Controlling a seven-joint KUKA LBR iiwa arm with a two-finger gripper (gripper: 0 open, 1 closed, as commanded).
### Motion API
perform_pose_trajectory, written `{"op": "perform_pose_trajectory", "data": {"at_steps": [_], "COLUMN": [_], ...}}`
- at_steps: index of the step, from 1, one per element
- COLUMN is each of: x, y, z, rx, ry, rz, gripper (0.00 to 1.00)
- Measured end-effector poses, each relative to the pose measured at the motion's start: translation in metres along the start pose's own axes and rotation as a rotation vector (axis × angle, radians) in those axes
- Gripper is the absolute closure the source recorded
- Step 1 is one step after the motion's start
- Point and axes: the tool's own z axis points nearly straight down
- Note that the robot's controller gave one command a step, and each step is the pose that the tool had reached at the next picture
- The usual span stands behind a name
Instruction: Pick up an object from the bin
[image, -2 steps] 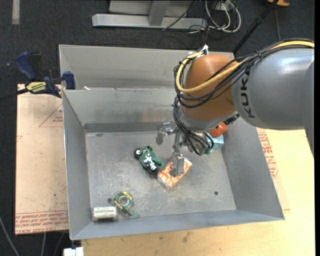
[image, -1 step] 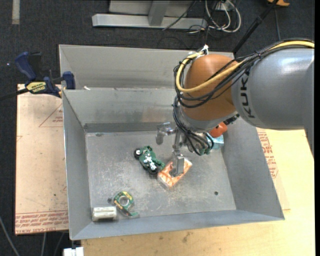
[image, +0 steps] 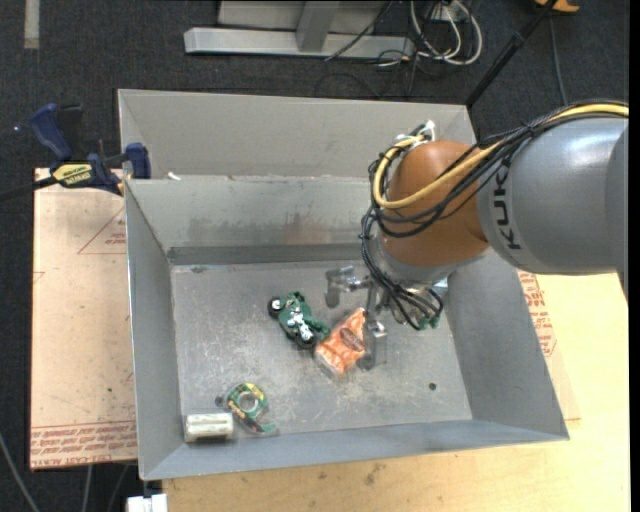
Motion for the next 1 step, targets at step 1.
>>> {"op": "perform_pose_trajectory", "data": {"at_steps": [1], "x": [0.0049], "y": [-0.0101], "z": [0.0115], "rx": [0.000], "ry": [0.007], "rz": [-0.015], "gripper": [0.00]}}
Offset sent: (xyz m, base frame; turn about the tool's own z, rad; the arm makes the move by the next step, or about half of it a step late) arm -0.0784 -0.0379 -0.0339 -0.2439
